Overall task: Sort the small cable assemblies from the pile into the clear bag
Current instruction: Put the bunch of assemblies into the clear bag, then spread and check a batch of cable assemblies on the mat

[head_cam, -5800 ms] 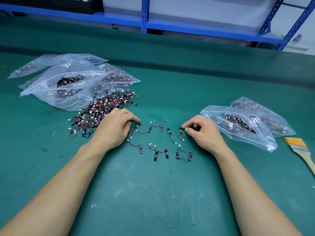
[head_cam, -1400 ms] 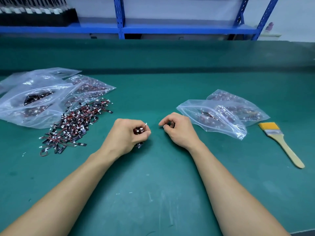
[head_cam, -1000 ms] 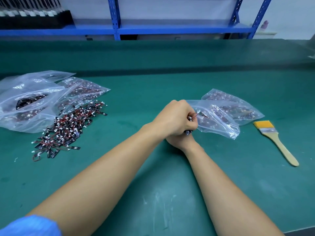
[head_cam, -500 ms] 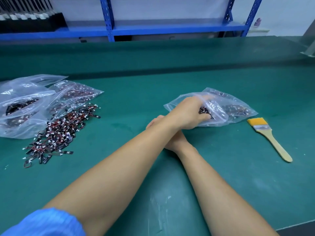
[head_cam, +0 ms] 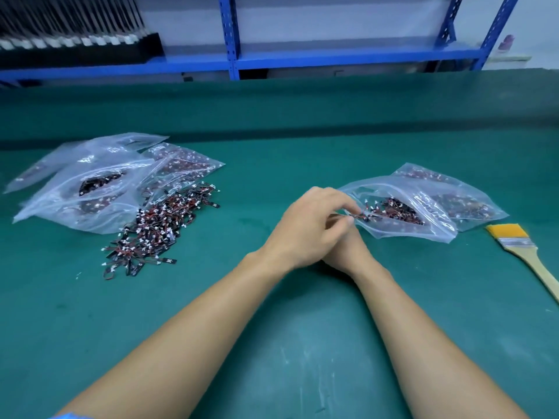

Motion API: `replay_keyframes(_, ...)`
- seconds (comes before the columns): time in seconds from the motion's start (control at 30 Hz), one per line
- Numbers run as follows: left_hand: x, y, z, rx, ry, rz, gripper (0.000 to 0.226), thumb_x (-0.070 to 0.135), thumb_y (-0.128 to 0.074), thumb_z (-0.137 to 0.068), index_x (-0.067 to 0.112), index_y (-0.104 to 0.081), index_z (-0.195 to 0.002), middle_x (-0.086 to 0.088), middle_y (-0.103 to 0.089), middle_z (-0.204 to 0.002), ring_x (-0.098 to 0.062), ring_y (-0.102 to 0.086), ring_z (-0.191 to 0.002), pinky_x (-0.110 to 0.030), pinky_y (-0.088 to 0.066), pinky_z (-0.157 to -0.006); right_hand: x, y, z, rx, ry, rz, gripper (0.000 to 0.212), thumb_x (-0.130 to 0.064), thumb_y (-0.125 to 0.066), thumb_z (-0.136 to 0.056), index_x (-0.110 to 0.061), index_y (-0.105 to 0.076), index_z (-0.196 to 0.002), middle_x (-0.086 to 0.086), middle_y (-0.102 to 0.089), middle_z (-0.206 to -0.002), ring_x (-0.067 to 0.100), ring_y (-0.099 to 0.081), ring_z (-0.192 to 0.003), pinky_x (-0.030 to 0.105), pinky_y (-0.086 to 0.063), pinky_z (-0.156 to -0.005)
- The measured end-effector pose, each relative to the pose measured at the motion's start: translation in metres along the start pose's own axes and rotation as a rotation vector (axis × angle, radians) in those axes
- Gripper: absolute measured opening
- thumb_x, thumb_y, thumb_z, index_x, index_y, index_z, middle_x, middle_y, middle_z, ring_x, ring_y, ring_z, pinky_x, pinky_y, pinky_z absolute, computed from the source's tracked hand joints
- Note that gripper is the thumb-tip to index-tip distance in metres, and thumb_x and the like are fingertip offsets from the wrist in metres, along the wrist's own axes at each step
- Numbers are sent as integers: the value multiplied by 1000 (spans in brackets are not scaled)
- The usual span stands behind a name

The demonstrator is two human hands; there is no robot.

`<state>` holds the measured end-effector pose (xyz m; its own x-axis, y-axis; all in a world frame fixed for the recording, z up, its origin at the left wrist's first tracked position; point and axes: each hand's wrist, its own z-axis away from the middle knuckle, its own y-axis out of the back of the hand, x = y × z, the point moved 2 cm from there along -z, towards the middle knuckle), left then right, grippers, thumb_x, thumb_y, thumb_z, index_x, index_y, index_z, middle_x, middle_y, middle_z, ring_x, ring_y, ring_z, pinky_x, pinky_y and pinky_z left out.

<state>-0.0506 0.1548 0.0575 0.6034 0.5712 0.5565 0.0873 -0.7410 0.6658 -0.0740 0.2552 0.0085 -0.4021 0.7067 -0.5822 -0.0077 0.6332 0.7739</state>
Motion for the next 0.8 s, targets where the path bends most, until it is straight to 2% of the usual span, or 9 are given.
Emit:
replay_keyframes(0.07, -25, 15, 22, 104, 109, -74, 13, 17, -63, -90, 19, -70, -102, 7, -67, -110, -17, -57, -106, -37, -44, -96, 3, -2, -1, -33, -60, -80, 14, -18, -59, -82, -27, -69, -81, -4, -68, -82, 14, -60, -76, 36, -48, -70)
replay_keyframes(0.17, -72, 41, 52, 135, 395, -264, 24, 30, -61, -93, 23, -64, -116, 7, -57, -124, -17, -49, -116, -40, -43, -100, 5, -6, -6, -36, -56, -93, 25, -11, -67, -82, -35, -70, -78, -10, -62, -82, 1, -52, -70, 31, -46, -74)
replay_keyframes(0.27, -113, 61, 70, -54, 659, -556, 63, 53, -48, -97, 16, -40, -147, -8, -32, -157, -27, -26, -144, -43, -27, -118, 5, -8, -7, -20, -59, -106, 27, -10, -67, -81, -36, -70, -78, -10, -63, -83, 1, -52, -70, 33, -48, -75)
replay_keyframes(0.33, -123, 65, 74, -169, 745, -624, 79, 64, -32, -98, 11, -23, -156, -14, -14, -164, -28, -9, -152, -43, -10, -123, 6, -10, -9, -16, -68, -95, 29, -10, -67, -81, -38, -68, -76, -11, -63, -83, 1, -52, -70, 34, -49, -76)
replay_keyframes(0.4, -123, 61, 74, -226, 734, -604, 85, 69, -23, -96, 10, -17, -157, -16, -7, -165, -27, -2, -153, -42, -3, -124, 8, -11, -10, -14, -77, -97, 30, -10, -68, -80, -39, -67, -74, -11, -62, -82, 3, -52, -69, 36, -50, -76)
replay_keyframes(0.5, -109, 51, 81, -261, 617, -547, 84, 68, -29, -96, 10, -22, -156, -13, -11, -165, -25, -4, -153, -40, -3, -125, 9, -11, -10, -12, -84, -101, 27, -9, -69, -80, -36, -69, -75, -10, -62, -81, 5, -52, -68, 37, -50, -74)
replay_keyframes(0.6, -91, 53, 90, -243, 420, -420, 70, 62, -42, -96, 17, -41, -149, -2, -33, -159, -19, -24, -148, -31, -17, -121, 10, -11, -10, -2, -76, -108, 30, -8, -69, -80, -38, -69, -74, -10, -62, -80, 4, -51, -67, 34, -49, -71)
replay_keyframes(0.67, -79, 55, 93, -255, 267, -328, 56, 59, -47, -94, 23, -54, -137, 6, -54, -142, -14, -45, -133, -27, -31, -110, 11, -12, -10, 0, -71, -112, 30, -8, -69, -79, -38, -69, -74, -10, -62, -79, 5, -52, -67, 34, -48, -70)
replay_keyframes(0.8, -80, 62, 87, -137, 194, -232, 43, 52, -53, -93, 25, -63, -125, 9, -57, -136, -11, -47, -126, -35, -39, -108, 11, -13, -10, -1, -78, -122, 27, -8, -69, -80, -36, -70, -75, -11, -63, -81, 5, -51, -66, 35, -50, -72)
